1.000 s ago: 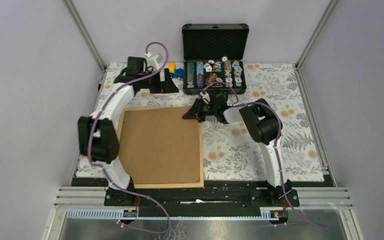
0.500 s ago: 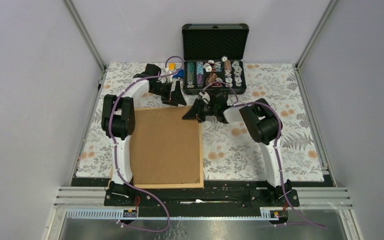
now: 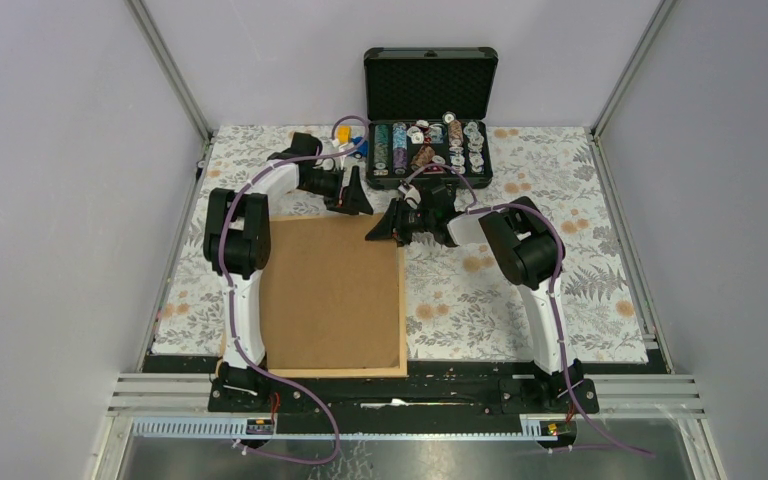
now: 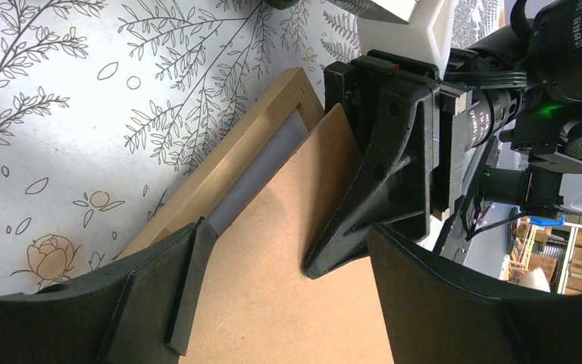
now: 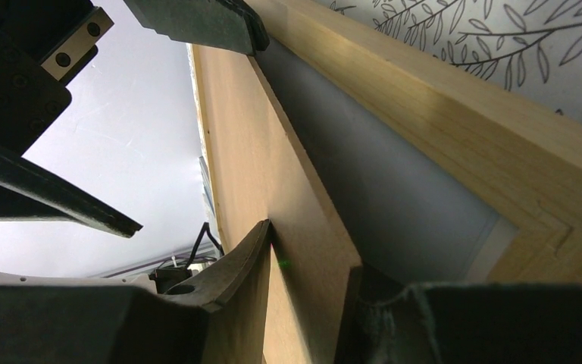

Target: Put the photo into the frame

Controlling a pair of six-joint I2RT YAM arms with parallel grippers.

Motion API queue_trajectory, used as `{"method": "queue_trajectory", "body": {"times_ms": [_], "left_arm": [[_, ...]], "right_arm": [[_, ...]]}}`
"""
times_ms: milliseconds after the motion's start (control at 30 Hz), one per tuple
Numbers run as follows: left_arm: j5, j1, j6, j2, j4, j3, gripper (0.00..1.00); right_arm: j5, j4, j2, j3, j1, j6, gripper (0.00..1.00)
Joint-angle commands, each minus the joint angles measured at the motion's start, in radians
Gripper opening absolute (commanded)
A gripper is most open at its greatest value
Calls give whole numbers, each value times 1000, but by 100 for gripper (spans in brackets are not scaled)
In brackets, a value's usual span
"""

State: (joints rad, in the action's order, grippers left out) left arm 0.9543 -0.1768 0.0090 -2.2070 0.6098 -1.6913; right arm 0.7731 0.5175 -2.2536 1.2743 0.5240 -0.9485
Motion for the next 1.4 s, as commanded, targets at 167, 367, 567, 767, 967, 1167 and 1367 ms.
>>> {"method": "queue_trajectory", "body": {"times_ms": [167,367,567,767,967,1167,1367], "left_arm": [[-40,-3,-55,-21,-18,-38,96],[49,-27,-91,-103,14,-161,94],[43,-21,-17,-97,90,-55,92],[90,-20,9,-58,84,-22,76],[91,-5,-5,-31,58,32,62],[90,3,0,-34,54,59,53],[131,1,-7,-39,50,64,47]], "right_arm": [[72,32,75,42,8,44,31],[68,24,82,42,7,51,30],[65,24,86,39,8,56,30],[51,-18,87,57,6,61,31],[27,-154,104,74,-17,63,43],[-26,-414,202,92,-71,167,60],[15,-494,233,114,-85,248,67]]}}
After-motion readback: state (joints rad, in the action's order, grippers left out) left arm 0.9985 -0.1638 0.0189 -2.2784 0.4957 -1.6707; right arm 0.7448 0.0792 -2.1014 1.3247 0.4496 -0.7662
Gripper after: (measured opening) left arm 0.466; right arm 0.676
